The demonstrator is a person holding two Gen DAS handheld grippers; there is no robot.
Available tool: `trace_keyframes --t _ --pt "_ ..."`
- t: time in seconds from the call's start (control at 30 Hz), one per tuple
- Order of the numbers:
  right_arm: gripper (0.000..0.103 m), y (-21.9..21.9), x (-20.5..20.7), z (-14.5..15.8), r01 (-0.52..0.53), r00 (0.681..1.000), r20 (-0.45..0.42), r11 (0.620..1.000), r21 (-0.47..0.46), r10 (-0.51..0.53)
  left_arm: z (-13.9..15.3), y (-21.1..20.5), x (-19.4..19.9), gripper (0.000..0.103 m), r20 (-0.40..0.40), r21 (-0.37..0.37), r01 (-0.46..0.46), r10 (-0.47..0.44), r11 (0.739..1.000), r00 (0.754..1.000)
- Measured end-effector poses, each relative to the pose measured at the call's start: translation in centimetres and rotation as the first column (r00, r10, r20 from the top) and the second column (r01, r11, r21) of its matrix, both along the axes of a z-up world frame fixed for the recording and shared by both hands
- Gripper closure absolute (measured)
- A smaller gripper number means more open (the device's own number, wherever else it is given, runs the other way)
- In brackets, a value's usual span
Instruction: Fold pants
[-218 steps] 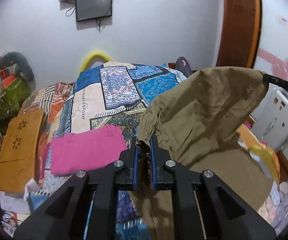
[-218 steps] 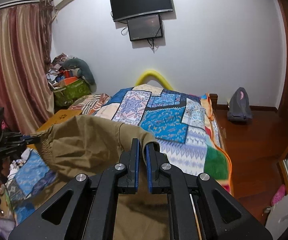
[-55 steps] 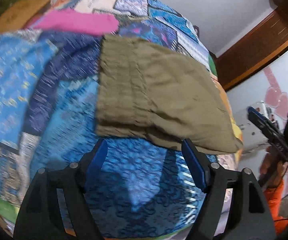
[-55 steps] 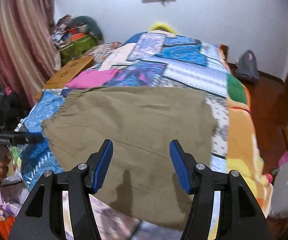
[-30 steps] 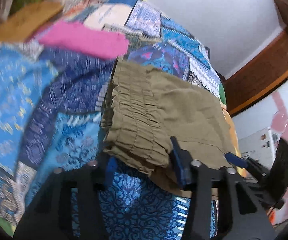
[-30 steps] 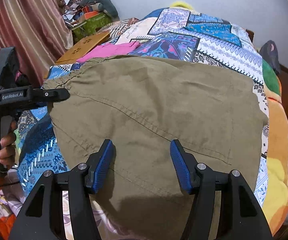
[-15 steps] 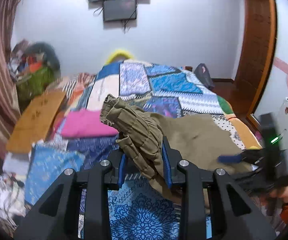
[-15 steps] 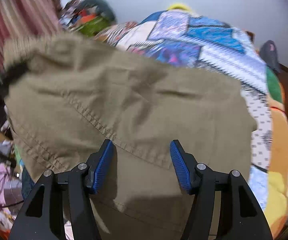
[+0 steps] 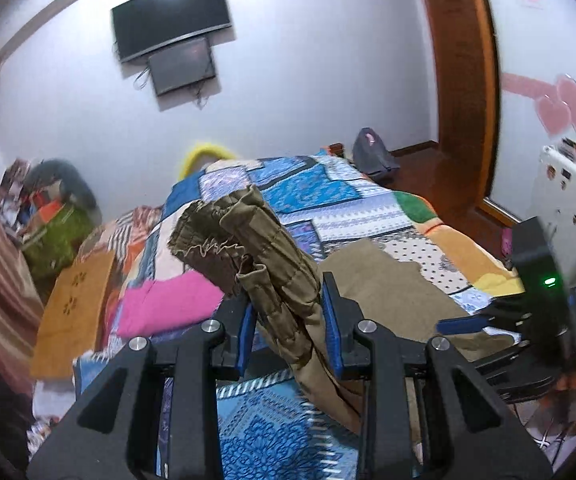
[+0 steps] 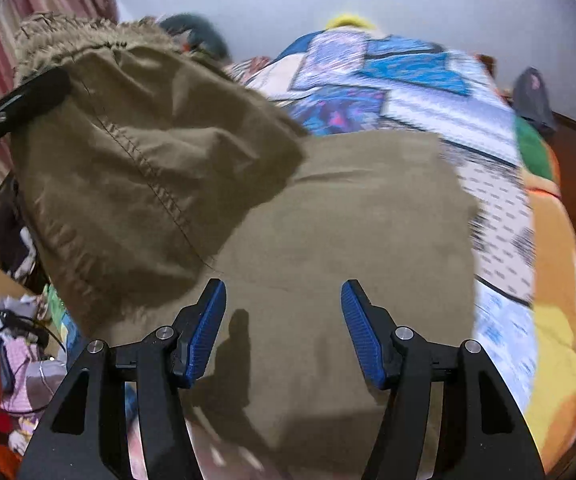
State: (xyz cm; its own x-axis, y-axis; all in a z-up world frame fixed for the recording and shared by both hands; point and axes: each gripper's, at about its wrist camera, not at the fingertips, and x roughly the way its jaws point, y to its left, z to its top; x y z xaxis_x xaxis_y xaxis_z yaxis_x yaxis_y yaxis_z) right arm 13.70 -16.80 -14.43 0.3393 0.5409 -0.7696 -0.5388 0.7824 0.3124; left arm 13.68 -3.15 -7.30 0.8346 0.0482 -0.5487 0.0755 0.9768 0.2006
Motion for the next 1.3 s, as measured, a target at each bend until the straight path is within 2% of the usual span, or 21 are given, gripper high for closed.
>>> trace_keyframes --t 0.13,0.2,0.33,0.47,0.73,1.0,1.1,1.2,1.3 --pt "0.046 -3.9 -1.3 -0.8 0.094 0.996 0.007 0.994 -0.057 -0.094 -0.2 -2.4 0.3 0.073 -0.001 0.022 0.047 -0.047 0.999 0.999" --pt "0.046 -5.8 -1.4 -1.5 0.135 0.991 -0.018 0.989 -0.058 -0.136 -0.4 -3.3 0.5 0.073 -0.007 0.019 0.071 -0.071 0.997 0.997" --pt "0.046 -6.9 -1.6 -3.5 0.160 0.984 -0.072 0.984 -0.072 -0.165 -0.6 -5.6 1.2 0.073 -0.023 -0.002 0.118 -0.118 0.993 0.993" --pt "0.046 -6.9 -1.8 -3.8 0.171 0.982 -0.074 0.984 -0.046 -0.174 -0.7 -7.7 1.9 0.073 -0.047 -0.035 0.164 -0.166 0.986 0.985" --pt "0.046 -8.5 -2.3 -3.4 0.196 0.978 -0.071 0.981 -0.003 -0.196 -3.1 -11.0 4.2 0.073 -0.145 -0.113 0.216 -0.231 0.970 0.962" --pt "0.046 -12.0 -3.1 -2.0 0.284 0.958 -0.040 0.959 0.000 -0.284 -7.2 -14.3 5.3 0.072 -0.273 -0.159 0.257 -0.292 0.953 0.917" --pt "0.046 -13.0 -3.3 -1.8 0.305 0.952 -0.034 0.952 -0.005 -0.305 -8.6 -15.3 5.2 0.063 -0.317 -0.176 0.274 -0.318 0.945 0.894" --pt "0.046 -13.7 -3.4 -1.8 0.325 0.945 -0.035 0.946 -0.005 -0.325 -9.4 -15.4 5.2 0.049 -0.350 -0.203 0.266 -0.323 0.943 0.879" --pt "0.046 -14.2 -3.5 -1.7 0.343 0.939 -0.038 0.939 0.002 -0.343 -9.4 -15.0 5.1 0.048 -0.370 -0.255 0.257 -0.340 0.932 0.864"
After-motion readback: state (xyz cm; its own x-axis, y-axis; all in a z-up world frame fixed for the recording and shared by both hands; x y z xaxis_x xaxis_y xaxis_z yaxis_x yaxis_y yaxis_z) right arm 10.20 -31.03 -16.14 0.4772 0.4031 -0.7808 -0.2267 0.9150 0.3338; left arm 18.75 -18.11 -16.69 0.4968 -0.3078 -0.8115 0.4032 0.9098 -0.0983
